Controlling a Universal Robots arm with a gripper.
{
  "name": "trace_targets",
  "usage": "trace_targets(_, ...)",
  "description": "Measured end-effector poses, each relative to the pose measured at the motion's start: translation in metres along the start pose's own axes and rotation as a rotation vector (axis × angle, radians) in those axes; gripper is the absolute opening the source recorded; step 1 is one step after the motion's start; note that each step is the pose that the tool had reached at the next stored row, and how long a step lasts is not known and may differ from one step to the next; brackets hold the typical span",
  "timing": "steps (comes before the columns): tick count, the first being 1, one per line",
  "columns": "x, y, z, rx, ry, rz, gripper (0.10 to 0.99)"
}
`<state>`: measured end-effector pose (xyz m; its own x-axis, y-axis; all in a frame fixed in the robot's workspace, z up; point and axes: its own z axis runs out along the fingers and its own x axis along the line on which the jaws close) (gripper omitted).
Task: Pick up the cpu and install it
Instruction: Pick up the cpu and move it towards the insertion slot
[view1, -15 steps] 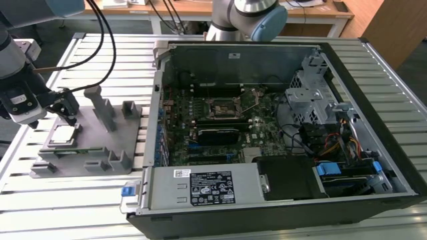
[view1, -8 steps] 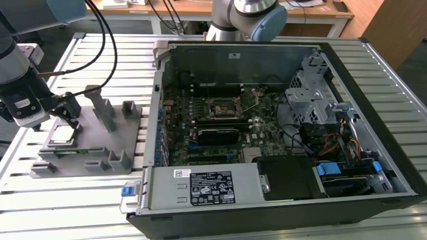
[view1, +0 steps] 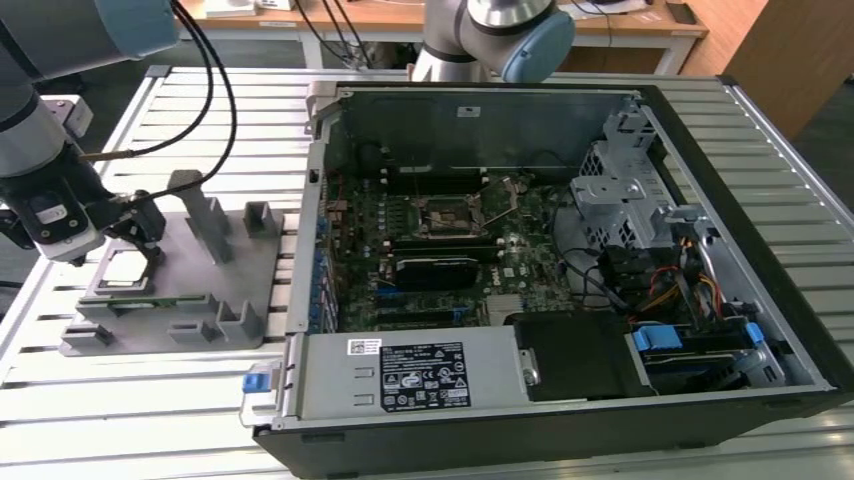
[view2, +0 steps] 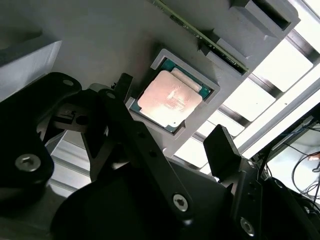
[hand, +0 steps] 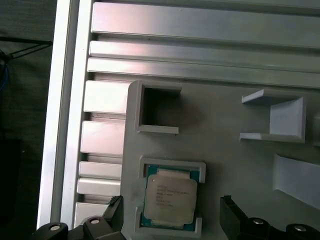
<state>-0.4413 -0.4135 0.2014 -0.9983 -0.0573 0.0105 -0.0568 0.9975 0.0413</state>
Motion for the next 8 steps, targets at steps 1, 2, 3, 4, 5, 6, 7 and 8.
trace_targets(1,0.0,0.0001,0.001,0.0,-0.0001,0.0,0.847)
trace_targets(2,0.0,0.0002,0.0018,0.0,0.0,0.0,0.847)
trace_targets(3,0.0,0.0004,0.0026,0.0,0.0,0.0,0.847)
trace_targets(4,0.0,0.0007,0.0034,0.0,0.0,0.0,0.847)
trace_targets(5,-0.0001,0.0009,0.0042,0.0,0.0,0.0,0.847)
trace_targets(6,-0.0002,0.0011,0.0053,0.0,-0.0001,0.0,0.847)
trace_targets(7,-0.0002,0.0011,0.0063,0.0,0.0,0.0,0.847)
trace_targets(8,-0.0002,0.0011,0.0071,0.0,0.0,0.0,0.847)
